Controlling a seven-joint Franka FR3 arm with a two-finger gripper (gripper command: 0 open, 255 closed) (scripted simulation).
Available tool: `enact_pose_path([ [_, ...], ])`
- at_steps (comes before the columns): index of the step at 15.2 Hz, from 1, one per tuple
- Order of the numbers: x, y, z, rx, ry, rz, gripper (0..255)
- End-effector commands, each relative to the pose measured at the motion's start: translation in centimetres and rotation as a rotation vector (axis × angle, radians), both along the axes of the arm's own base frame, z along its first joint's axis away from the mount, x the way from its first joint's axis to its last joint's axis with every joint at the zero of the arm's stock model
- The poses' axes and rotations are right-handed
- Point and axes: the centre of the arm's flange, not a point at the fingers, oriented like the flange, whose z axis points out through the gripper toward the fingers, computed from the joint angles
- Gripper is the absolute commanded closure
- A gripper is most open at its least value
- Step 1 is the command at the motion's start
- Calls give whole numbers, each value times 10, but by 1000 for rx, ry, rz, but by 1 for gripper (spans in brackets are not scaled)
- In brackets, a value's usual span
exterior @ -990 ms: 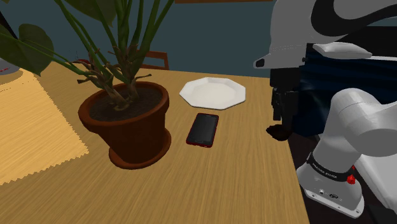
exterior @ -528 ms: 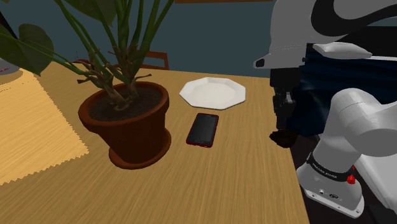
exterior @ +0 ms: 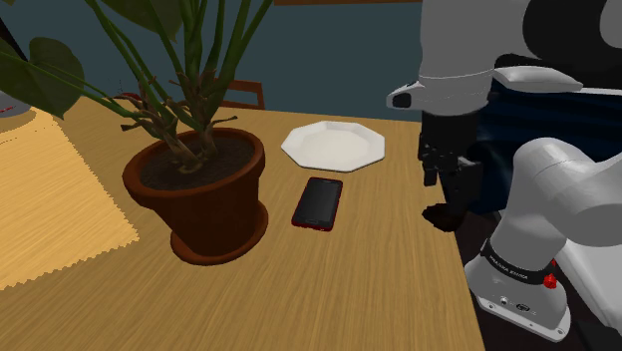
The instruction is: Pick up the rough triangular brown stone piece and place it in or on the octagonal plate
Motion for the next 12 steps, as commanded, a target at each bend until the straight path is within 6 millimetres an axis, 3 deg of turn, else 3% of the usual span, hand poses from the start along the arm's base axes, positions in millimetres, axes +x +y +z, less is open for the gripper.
enact_pose_path([
  [1, -13, 26, -3, -80, -48, 88, 0],
  [7, -17, 22, -35, -80, -48, 88, 0],
  [12, -17, 21, -38, -80, -48, 88, 0],
])
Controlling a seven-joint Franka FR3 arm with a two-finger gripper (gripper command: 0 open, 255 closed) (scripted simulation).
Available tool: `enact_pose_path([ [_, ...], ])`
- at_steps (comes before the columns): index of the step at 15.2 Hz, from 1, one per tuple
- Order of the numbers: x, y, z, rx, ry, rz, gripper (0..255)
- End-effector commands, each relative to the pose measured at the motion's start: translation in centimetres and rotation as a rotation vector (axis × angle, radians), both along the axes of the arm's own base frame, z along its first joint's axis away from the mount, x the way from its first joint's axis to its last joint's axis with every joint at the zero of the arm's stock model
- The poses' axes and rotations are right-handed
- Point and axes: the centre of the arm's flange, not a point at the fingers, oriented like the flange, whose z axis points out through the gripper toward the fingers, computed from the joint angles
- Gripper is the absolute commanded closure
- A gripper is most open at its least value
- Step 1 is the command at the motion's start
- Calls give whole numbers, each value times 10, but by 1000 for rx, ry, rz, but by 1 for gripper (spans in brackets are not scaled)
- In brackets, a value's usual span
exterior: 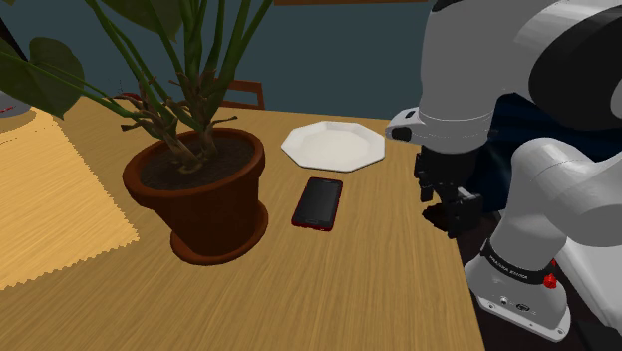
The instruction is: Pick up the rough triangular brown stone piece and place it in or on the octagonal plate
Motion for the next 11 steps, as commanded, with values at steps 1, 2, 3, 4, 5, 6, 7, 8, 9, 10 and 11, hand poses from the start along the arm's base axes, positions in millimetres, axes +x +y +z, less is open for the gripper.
enact_pose_path([
  [1, 0, 0, 0, 0, 0, 0, 0],
  [2, 0, 0, 0, 0, 0, 0, 0],
  [3, 0, 0, 0, 0, 0, 0, 0],
  [4, 0, 0, 0, 0, 0, 0, 255],
  [5, 0, 0, 0, 0, 0, 0, 255],
  [6, 0, 0, -1, 0, 0, 0, 255],
  [7, 0, 0, -1, 0, 0, 0, 255],
  [8, 0, 0, -1, 0, 0, 0, 255],
  [9, 0, 0, -1, 0, 0, 0, 255],
  [10, 0, 0, -1, 0, 0, 0, 255],
  [11, 0, 0, -2, 0, 0, 0, 255],
])
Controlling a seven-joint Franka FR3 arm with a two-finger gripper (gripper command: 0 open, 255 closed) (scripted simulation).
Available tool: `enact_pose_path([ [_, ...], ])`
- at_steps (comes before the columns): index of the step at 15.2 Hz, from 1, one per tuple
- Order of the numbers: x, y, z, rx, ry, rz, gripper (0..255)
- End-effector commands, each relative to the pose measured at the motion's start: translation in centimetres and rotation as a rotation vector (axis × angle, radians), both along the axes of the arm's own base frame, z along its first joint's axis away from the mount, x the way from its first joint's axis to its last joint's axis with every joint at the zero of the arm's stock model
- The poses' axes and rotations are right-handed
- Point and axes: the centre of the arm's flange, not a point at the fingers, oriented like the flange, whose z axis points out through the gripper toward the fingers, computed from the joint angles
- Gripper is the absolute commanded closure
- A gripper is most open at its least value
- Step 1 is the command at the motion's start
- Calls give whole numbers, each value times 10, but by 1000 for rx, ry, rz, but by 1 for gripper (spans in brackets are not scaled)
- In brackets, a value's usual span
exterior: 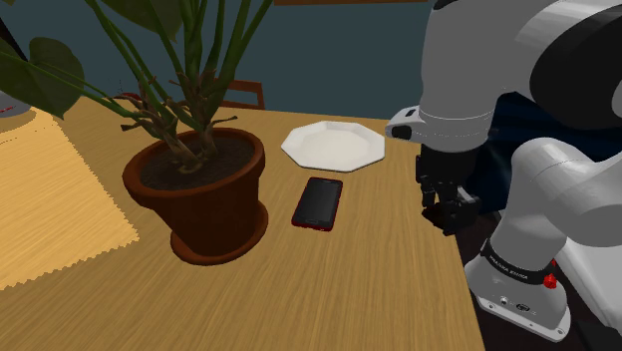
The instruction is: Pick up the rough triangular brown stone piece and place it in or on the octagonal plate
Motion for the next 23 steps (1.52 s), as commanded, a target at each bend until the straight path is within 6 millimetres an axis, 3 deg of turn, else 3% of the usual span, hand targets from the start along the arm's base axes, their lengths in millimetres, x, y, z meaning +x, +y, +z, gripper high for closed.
enact_pose_path([
  [1, -1, 1, -3, -2, 8, 1, 255],
  [19, -1, 1, 83, -2, 8, 1, 255],
  [23, 51, -12, 83, -2, 8, 1, 255],
])
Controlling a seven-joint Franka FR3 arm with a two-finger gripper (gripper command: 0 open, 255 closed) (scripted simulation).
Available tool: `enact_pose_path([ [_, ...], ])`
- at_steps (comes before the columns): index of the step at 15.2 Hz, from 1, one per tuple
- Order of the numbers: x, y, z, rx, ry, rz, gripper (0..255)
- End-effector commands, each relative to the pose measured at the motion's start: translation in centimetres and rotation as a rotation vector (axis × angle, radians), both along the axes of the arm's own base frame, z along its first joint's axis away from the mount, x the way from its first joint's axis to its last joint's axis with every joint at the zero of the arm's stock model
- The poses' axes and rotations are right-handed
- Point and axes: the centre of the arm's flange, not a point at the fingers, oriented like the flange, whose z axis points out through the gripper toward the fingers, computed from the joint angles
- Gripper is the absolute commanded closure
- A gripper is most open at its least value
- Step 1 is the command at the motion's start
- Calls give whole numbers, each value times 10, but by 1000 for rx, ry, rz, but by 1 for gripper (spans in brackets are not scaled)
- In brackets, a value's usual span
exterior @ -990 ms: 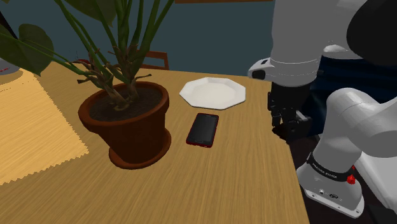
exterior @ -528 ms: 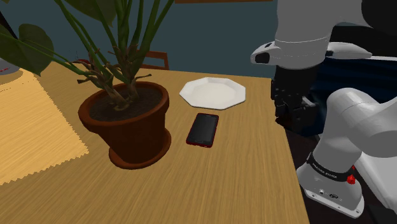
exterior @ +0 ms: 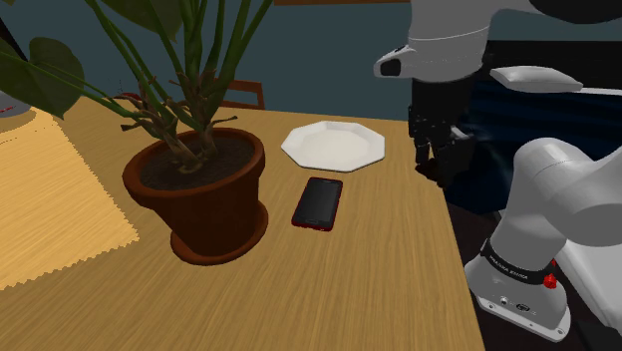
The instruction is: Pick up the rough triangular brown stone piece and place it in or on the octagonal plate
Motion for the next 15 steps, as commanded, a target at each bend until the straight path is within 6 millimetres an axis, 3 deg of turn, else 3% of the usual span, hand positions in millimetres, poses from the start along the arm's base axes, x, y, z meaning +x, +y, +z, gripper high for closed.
enact_pose_path([
  [1, 26, -7, 0, 0, -1, 1, 255],
  [15, 206, -51, 0, 0, -1, 1, 255],
])
